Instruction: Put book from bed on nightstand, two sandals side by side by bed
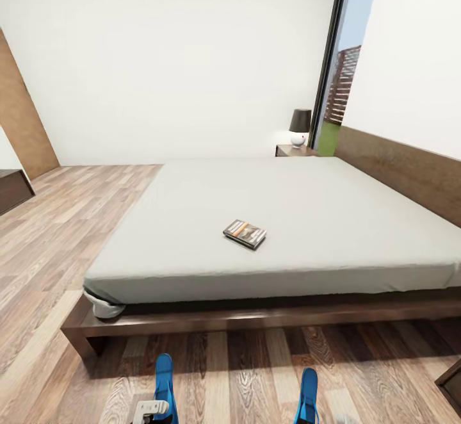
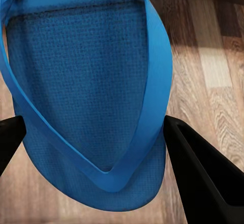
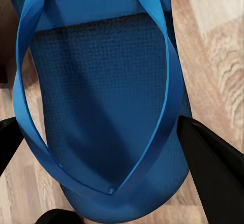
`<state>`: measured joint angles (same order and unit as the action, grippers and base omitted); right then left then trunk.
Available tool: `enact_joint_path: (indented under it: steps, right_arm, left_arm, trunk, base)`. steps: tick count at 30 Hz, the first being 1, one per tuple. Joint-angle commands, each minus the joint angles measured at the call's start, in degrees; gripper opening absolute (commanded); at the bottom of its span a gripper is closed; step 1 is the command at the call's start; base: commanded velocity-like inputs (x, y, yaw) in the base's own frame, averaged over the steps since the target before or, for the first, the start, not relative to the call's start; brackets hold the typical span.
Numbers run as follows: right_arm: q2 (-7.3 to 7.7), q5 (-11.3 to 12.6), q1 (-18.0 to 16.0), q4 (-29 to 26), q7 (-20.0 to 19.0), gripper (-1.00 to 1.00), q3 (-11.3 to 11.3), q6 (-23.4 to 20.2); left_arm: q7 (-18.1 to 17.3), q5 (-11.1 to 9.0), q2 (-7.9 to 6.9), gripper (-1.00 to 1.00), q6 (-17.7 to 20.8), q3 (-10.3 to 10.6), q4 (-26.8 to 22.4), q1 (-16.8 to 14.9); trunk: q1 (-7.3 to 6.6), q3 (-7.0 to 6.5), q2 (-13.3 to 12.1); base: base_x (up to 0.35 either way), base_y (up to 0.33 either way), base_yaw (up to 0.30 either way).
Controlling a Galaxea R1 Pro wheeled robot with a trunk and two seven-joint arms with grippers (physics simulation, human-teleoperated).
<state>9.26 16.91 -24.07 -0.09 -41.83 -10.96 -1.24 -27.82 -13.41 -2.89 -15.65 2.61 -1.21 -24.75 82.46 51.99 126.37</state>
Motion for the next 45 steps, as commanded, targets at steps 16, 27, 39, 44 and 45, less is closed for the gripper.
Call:
enact_joint_path:
  steps: [16,27,39,44,45]
  right_arm:
    - [0.14,0.66,-0.03,0.25,-0.44,-1.00,-0.56,-0.21]
    - [1.18,0.69,-0.03,0.19,-0.79,-1.00,-0.60,-0.25]
    - [12.95,0.86,-0.02,0.78,-18.52,-1.00,-0.37,-0.93]
    - [16.45,0.93,-0.02,2.02,-28.81,-1.00,-0.37,-0.95]
    - [16.61,0.93,-0.02,2.15,-29.77,-1.00,-0.37,-0.96]
  left_arm:
    - [-0.22,-0.47,-0.42,-1.00,-0.26,0.03,-0.02,-0.04]
    - [1.53,-0.47,-0.38,-1.00,-0.14,-0.10,-0.10,-0.04]
    - [35.84,0.12,-0.35,-1.00,24.71,0.15,-16.62,-0.93]
    - [36.57,0.80,-0.73,-1.00,26.37,0.63,-17.67,-0.92]
    - [36.55,1.00,-1.05,-1.00,26.34,0.67,-17.66,-0.92]
  trunk:
    - [-0.01,0.05,0.02]
    - [-0.01,0.05,0.02]
    - [-0.01,0.05,0.02]
    - [-0.01,0.05,0.02]
    - [-0.01,0.05,0.02]
  base:
    - [0.000,0.000,0.000]
    - [0.000,0.000,0.000]
    - [0.000,0.000,0.000]
    - [0.000,0.000,0.000]
    - [0.000,0.000,0.000]
